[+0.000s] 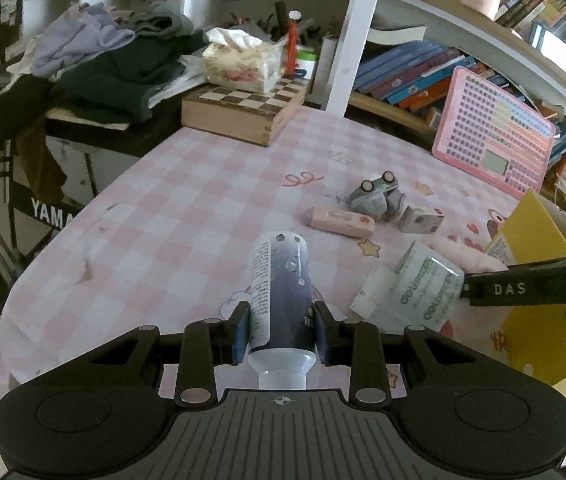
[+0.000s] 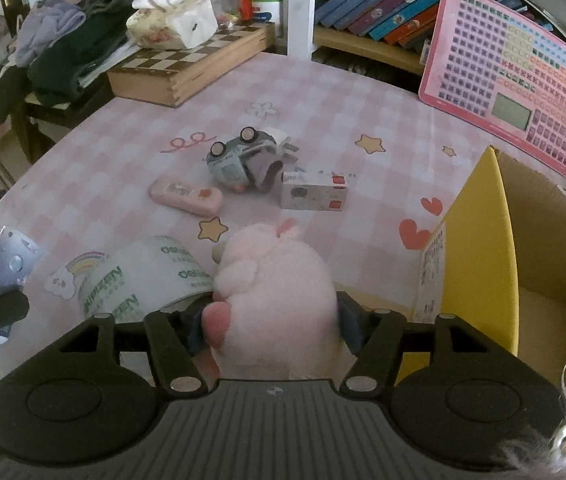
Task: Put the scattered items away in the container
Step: 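Lift and carry the pig and spray bottle over the yellow box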
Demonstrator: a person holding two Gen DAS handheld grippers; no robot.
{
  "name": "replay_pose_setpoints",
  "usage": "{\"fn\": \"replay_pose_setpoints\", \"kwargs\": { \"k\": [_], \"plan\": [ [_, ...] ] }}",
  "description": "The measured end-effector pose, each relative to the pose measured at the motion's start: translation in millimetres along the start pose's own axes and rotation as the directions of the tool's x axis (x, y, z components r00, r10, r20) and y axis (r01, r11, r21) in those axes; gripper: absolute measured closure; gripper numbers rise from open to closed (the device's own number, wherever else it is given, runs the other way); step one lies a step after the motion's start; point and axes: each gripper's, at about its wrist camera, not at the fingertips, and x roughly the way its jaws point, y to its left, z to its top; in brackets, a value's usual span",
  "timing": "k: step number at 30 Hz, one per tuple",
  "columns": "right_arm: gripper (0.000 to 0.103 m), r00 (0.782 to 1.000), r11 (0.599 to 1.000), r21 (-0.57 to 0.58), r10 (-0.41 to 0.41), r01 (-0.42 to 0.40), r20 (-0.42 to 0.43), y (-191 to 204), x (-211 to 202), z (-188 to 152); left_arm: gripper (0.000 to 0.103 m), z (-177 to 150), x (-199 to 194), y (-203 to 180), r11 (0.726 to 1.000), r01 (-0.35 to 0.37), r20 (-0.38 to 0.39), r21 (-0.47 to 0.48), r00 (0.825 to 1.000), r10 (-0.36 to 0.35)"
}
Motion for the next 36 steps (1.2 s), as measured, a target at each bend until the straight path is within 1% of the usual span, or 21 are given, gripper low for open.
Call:
{"fn": "replay_pose_setpoints", "kwargs": {
  "k": [2, 4, 6, 8, 11, 14, 16, 17, 20, 21, 22, 25, 27, 32, 36],
  "plan": [
    [0.039, 1.000, 1.000, -0.013, -0.002, 0.002, -0.005, 1, -4, -3, 0.072, -1, -1, 1, 1.000, 0.001, 0.000, -0.002, 1.000, -0.001],
    [0.035, 1.000, 0.999, -0.033, 0.000, -0.001, -0.005, 3, -8, -5, 0.072, -3, -1, 1, 1.000, 0.004, -0.003, -0.003, 1.000, -0.004],
    [0.035, 1.000, 0.998, -0.064, -0.002, 0.002, 0.000, 6, -13, -9, 0.072, -3, -2, 1, 1.000, 0.010, -0.004, -0.004, 1.000, -0.010],
    [0.035, 1.000, 0.996, -0.087, -0.006, 0.006, 0.002, 8, -16, -11, 0.072, -4, -2, 0, 1.000, 0.015, -0.002, -0.004, 1.000, -0.015],
    [0.046, 1.000, 0.995, -0.094, -0.028, 0.027, -0.010, 7, -15, -15, 0.072, -5, -4, 0, 1.000, 0.022, 0.002, -0.004, 1.000, -0.022],
    [0.046, 1.000, 0.997, -0.075, -0.030, 0.029, -0.010, 3, -12, -15, 0.072, -6, -5, 0, 1.000, 0.024, 0.004, -0.003, 1.000, -0.024],
    [0.041, 0.999, 0.996, -0.082, -0.043, 0.042, -0.005, 6, -9, -14, 0.072, -7, -6, -1, 1.000, 0.025, 0.004, -0.001, 1.000, -0.025],
    [0.040, 0.999, 0.995, -0.084, -0.046, 0.045, -0.008, 7, -6, -14, 0.072, -7, -7, -1, 1.000, 0.026, 0.004, 0.001, 1.000, -0.026],
    [0.040, 0.999, 0.997, -0.067, -0.044, 0.042, -0.022, 7, 3, -14, 0.072, -8, -9, -2, 1.000, 0.026, 0.007, 0.007, 1.000, -0.026],
    [0.042, 0.999, 0.997, -0.060, -0.040, 0.039, -0.019, 6, 4, -15, 0.072, -8, -10, -2, 1.000, 0.025, 0.007, 0.010, 1.000, -0.025],
    [0.045, 0.999, 0.997, -0.059, -0.044, 0.043, -0.013, 7, 3, -16, 0.072, -8, -11, -2, 1.000, 0.025, 0.009, 0.013, 1.000, -0.025],
    [0.048, 0.998, 0.996, -0.055, -0.070, 0.070, 0.003, 7, -4, -17, 0.072, -8, -15, 0, 0.999, 0.031, 0.016, 0.013, 0.999, -0.031],
    [0.049, 0.996, 0.996, -0.041, -0.081, 0.082, 0.023, 6, -11, -17, 0.072, -9, -17, 0, 0.999, 0.037, 0.020, 0.013, 0.999, -0.037],
    [0.049, 0.989, 0.994, -0.033, -0.100, 0.104, 0.106, 7, -38, -19, 0.072, -8, -25, -2, 0.998, 0.062, 0.033, 0.032, 0.997, -0.063],
    [0.049, 0.982, 0.996, -0.008, -0.088, 0.091, 0.170, 5, -68, -24, 0.072, -9, -39, -6, 0.995, 0.087, 0.050, 0.054, 0.995, -0.089]
  ]
}}
